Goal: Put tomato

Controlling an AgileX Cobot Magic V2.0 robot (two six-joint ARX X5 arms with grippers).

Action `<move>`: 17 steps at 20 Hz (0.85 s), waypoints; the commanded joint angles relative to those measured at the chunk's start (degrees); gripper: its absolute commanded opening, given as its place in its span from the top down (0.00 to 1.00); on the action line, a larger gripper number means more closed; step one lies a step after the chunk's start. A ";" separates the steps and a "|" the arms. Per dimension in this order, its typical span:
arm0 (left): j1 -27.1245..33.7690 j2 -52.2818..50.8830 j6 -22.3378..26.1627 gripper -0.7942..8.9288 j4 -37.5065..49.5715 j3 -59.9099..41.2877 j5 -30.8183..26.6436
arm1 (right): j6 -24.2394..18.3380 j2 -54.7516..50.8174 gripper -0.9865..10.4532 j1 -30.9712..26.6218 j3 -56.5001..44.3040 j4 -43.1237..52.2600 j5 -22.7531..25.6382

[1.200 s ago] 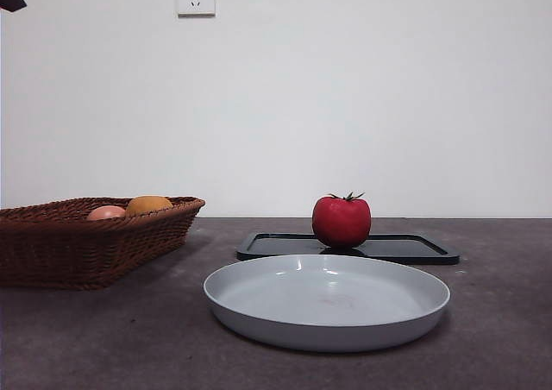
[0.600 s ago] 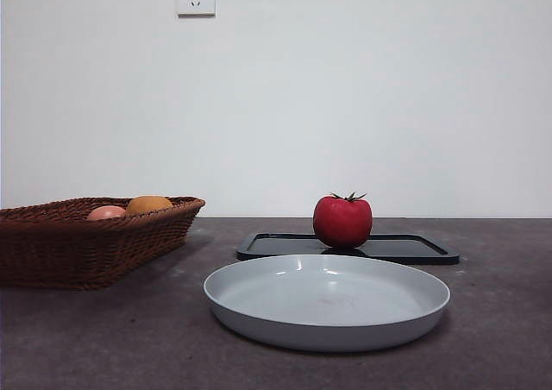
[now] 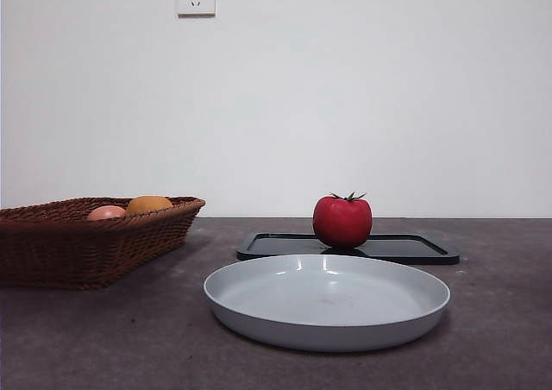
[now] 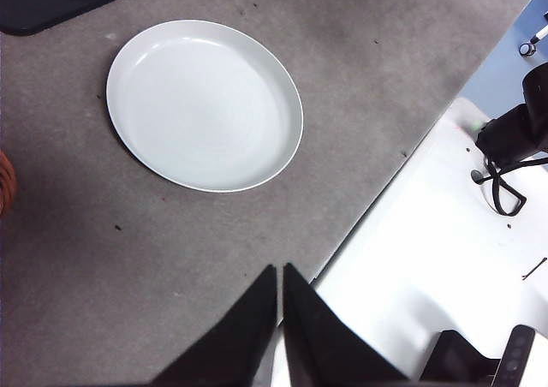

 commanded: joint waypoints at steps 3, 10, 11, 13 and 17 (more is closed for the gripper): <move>-0.24 0.11 0.74 0.91 0.90 1.14 0.28 | 0.63 0.22 0.91 0.37 0.42 0.61 -0.11; 14.36 -13.27 10.03 0.91 28.02 -4.22 -3.85 | 0.63 0.22 0.91 0.37 0.44 0.61 -0.11; 16.92 -15.82 10.14 0.91 32.00 -6.60 -6.45 | 0.63 0.22 0.91 0.37 0.44 0.61 -0.11; 21.81 -21.86 10.14 0.91 40.02 -13.62 -13.22 | 0.63 0.22 0.91 0.37 0.44 0.61 -0.11; 27.71 -32.87 10.08 0.91 46.99 -27.17 -18.97 | 0.63 0.22 0.91 0.37 0.44 0.61 -0.11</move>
